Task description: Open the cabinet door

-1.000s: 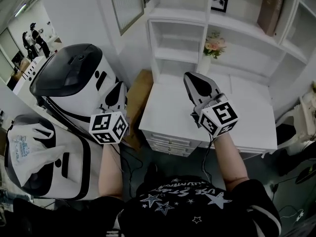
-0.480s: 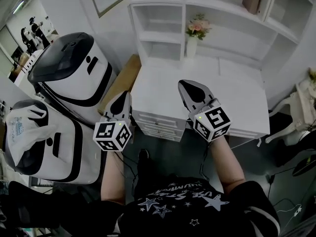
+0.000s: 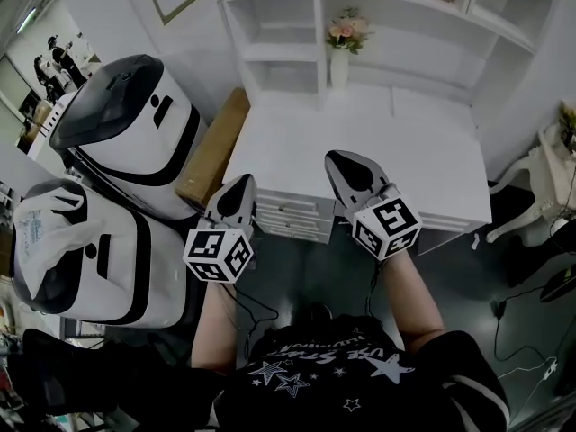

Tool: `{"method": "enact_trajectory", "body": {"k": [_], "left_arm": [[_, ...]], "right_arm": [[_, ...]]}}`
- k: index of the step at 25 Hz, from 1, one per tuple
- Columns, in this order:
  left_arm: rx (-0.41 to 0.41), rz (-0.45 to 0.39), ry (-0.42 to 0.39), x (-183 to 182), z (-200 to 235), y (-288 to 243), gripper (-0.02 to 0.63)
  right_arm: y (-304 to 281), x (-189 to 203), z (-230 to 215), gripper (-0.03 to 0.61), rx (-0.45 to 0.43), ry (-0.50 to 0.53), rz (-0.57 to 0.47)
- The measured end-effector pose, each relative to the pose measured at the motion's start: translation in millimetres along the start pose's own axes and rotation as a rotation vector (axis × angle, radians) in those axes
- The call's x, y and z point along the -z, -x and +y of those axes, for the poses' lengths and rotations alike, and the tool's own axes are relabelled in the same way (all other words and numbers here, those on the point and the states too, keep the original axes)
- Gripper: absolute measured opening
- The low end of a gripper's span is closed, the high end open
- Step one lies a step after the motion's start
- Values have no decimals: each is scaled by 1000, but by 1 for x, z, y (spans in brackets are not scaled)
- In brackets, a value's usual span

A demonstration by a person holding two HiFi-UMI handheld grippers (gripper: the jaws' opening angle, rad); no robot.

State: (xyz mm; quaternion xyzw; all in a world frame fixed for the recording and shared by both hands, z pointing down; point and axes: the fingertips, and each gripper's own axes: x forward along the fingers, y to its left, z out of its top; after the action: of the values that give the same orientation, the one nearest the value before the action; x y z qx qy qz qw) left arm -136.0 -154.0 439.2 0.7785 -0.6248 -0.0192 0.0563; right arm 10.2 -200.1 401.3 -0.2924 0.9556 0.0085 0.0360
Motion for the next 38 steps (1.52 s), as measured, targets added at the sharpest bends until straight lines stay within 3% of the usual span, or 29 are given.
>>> {"method": "enact_trajectory", "body": {"k": [8, 16, 38], "left_arm": [[8, 65, 56, 45, -11, 45, 8], [-32, 90, 106, 63, -7, 119, 8], [71, 119, 118, 97, -104, 285, 8]], "right_arm": [[18, 26, 32, 8, 18, -23, 60], [50, 37, 77, 6, 45, -31, 120], [214, 60, 200, 6, 150, -59, 199]]}}
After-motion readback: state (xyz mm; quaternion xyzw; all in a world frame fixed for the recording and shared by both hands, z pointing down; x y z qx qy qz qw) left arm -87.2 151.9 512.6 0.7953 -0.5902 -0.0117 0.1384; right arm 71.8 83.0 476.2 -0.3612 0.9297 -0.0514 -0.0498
